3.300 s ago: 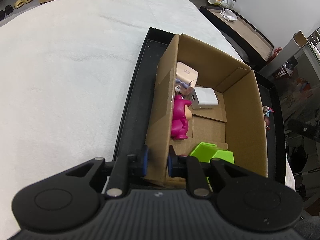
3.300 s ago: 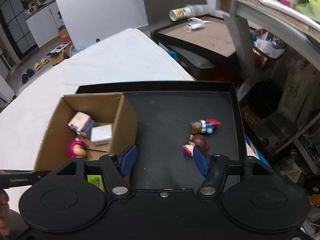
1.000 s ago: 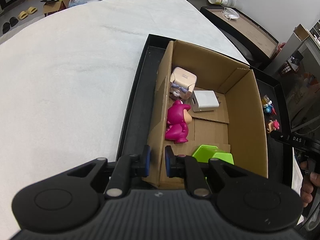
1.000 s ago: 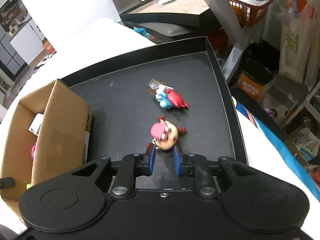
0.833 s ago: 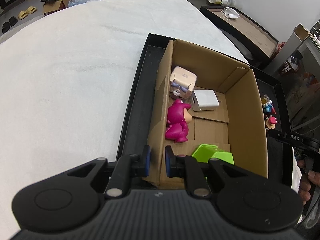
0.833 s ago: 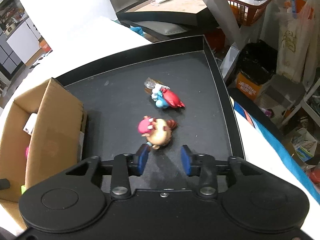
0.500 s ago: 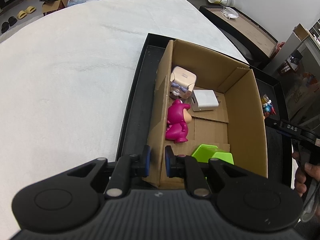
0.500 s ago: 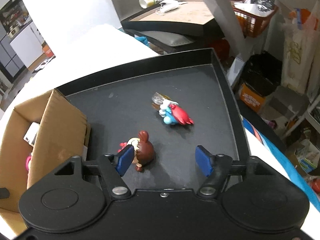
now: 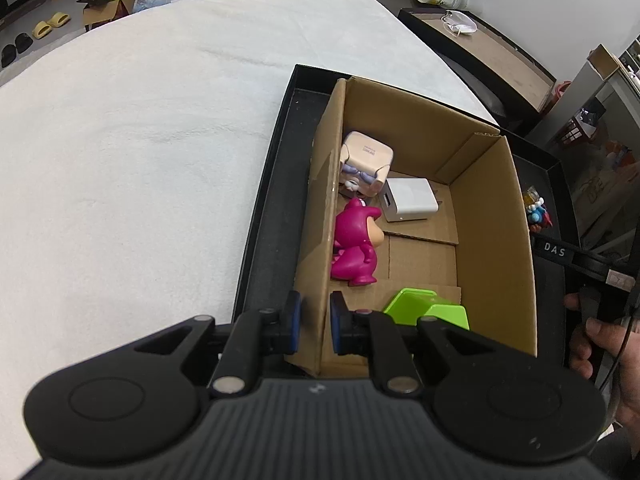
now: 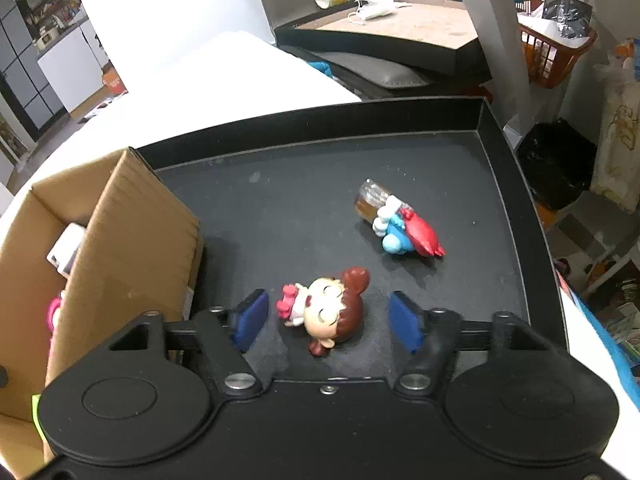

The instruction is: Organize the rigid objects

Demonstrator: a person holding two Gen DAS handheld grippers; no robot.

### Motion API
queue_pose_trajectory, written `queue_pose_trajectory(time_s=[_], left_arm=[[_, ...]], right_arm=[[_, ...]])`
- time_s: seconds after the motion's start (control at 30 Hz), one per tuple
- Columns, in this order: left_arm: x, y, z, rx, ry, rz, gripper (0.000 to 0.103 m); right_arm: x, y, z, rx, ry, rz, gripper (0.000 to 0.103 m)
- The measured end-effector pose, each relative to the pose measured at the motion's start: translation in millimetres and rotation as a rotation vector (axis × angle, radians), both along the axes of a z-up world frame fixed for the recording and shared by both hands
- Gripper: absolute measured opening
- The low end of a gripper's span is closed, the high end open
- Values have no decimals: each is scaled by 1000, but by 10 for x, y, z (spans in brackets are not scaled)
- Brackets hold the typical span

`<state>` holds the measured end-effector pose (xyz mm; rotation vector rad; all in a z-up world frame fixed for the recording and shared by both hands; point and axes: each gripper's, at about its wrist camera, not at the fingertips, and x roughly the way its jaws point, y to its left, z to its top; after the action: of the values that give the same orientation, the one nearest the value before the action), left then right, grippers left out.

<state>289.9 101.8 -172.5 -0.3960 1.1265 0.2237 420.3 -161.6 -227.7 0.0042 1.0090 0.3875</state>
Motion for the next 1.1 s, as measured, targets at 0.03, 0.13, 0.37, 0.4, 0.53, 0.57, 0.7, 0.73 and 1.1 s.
queue_pose_trajectory(time_s=[0.03,0.13,0.37,0.4,0.53,0.57,0.7,0.73,1.1], left_arm=[[1,-1,-1,0,0,0,14],[6,-6,-6,2,1,0,14],[-9,11,-15,-5,-5,1,14],[-10,17,-14,-8,-6,0,14],[-16,32,-11,-14,-8,-2,14],[-18,35,-11,-15,-9,-3,14],[-21,51,-10,-19,-13,-6,14],[-23,51,-9,-18,-15,-7,14],[-61,80,-1,-32,-33,-7,13]], right_arm=[[-10,5,4,2,-3,6,45],[-37,2,28,9,7,16,44],[-153,-31,213,-3,-10,32,44],[-165,-28,245,-5,-13,34,44],[-198,-47,371,-2,-21,38,44],[-209,-52,404,-5,-23,38,44],[-261,-56,509,-27,-30,43,45],[-273,-52,537,-35,-32,46,45],[-478,156,851,-81,-76,74,45]])
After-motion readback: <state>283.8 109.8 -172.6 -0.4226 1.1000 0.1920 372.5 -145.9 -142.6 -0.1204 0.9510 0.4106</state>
